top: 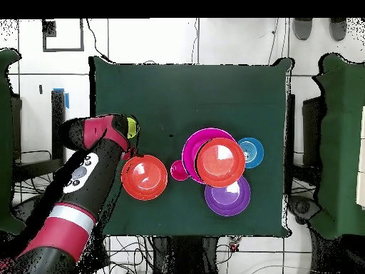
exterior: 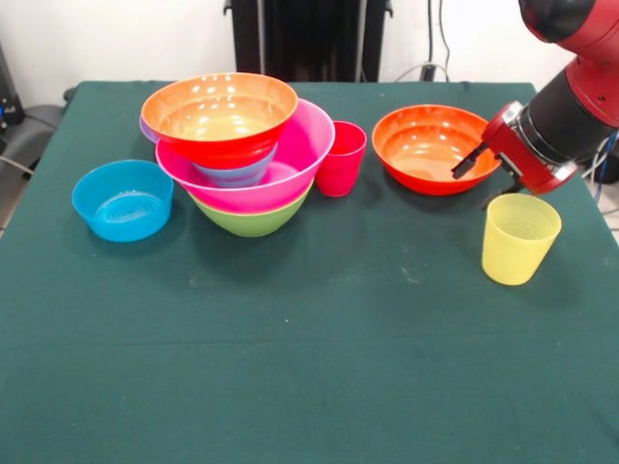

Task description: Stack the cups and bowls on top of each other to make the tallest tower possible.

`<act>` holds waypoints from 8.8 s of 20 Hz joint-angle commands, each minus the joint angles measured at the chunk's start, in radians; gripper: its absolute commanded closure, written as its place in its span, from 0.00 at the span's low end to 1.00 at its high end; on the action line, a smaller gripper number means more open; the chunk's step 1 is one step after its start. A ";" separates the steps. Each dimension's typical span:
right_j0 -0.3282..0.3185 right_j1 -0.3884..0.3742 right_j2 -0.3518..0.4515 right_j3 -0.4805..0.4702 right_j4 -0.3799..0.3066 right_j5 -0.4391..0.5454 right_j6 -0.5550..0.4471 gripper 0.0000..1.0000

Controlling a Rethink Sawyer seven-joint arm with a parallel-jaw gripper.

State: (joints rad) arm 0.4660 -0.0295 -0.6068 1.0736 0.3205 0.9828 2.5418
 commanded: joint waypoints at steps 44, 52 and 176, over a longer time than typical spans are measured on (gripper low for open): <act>0.074 -0.015 0.162 0.197 0.054 -0.204 0.179 0.00; 0.085 -0.021 0.168 0.223 0.065 -0.200 0.182 0.00; -0.082 -0.493 0.171 0.455 -0.074 0.084 -0.078 1.00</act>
State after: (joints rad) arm 0.4173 -0.5033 -0.5379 1.4555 0.3362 0.9839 2.5418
